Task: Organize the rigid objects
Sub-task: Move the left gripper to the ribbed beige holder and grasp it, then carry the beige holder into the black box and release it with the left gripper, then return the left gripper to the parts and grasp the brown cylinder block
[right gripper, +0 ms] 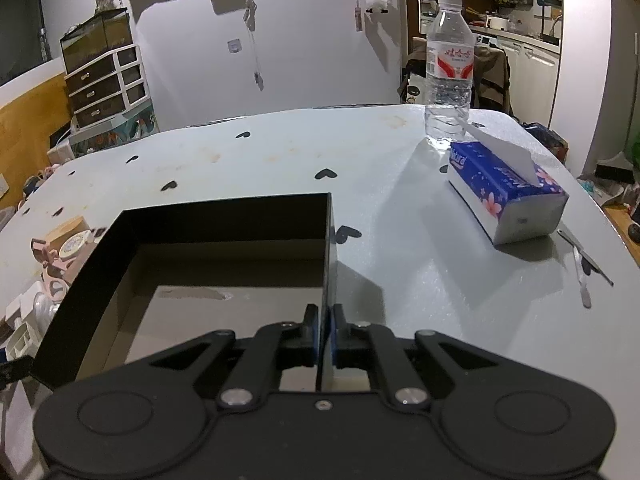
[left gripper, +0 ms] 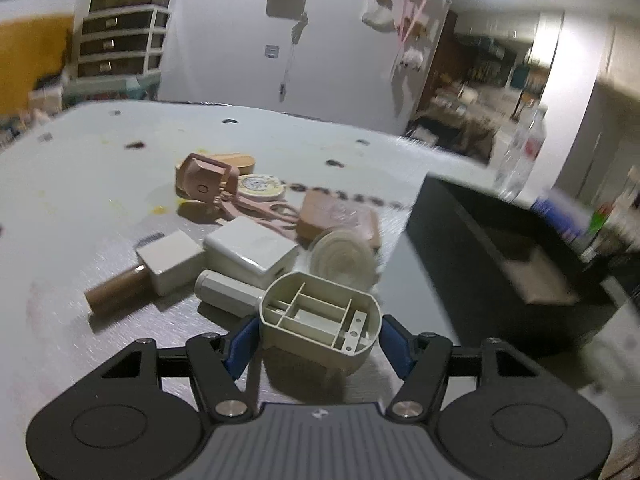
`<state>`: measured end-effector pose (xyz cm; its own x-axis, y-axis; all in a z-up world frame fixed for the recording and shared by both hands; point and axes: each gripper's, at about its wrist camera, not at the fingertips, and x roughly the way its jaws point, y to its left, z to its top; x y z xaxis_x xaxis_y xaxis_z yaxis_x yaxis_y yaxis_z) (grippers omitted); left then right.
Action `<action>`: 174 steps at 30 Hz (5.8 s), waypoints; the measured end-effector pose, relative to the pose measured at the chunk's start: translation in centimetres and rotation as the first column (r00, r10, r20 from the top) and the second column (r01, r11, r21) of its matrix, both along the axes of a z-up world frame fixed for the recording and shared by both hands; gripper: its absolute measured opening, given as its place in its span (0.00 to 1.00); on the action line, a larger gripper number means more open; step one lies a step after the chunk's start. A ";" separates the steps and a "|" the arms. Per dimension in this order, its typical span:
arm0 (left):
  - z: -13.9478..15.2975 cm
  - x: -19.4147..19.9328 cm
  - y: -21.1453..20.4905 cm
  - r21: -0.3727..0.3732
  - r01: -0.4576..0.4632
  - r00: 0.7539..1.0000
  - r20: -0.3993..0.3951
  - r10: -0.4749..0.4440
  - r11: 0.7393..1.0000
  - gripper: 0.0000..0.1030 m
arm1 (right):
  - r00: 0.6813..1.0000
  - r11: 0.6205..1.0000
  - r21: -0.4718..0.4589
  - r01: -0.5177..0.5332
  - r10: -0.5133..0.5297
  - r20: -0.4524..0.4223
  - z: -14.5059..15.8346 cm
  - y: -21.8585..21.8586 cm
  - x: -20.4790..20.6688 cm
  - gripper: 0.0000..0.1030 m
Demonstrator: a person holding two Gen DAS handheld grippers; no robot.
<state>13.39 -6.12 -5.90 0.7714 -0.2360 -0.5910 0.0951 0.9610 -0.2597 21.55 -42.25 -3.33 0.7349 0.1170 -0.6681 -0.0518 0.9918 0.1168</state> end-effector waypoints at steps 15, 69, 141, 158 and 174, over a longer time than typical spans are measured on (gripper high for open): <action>6.3 2.0 -3.3 -0.227 0.228 0.969 0.144 -0.199 0.947 0.64 | 1.000 0.999 0.032 0.025 -0.024 -0.017 0.0 -0.2 0.2 0.06; 2.6 15.0 -18.6 0.120 0.786 0.612 -0.299 -0.732 0.607 0.62 | 0.998 0.991 0.122 0.047 -0.042 -0.046 -0.2 -1.4 0.6 0.09; 2.9 6.1 1.4 0.175 -0.054 0.998 -0.012 0.057 0.983 1.00 | 0.988 0.971 0.180 0.155 -0.149 -0.050 -0.5 -1.1 -0.1 0.09; 1.3 4.5 5.1 0.182 0.016 0.990 -0.140 0.010 0.983 0.59 | 0.985 0.970 0.175 0.171 -0.165 -0.049 -0.5 -0.9 0.0 0.09; 0.6 6.6 6.3 0.172 -0.135 0.987 -0.062 0.148 0.976 0.33 | 0.985 0.969 0.175 0.171 -0.165 -0.050 -0.5 -0.9 0.0 0.09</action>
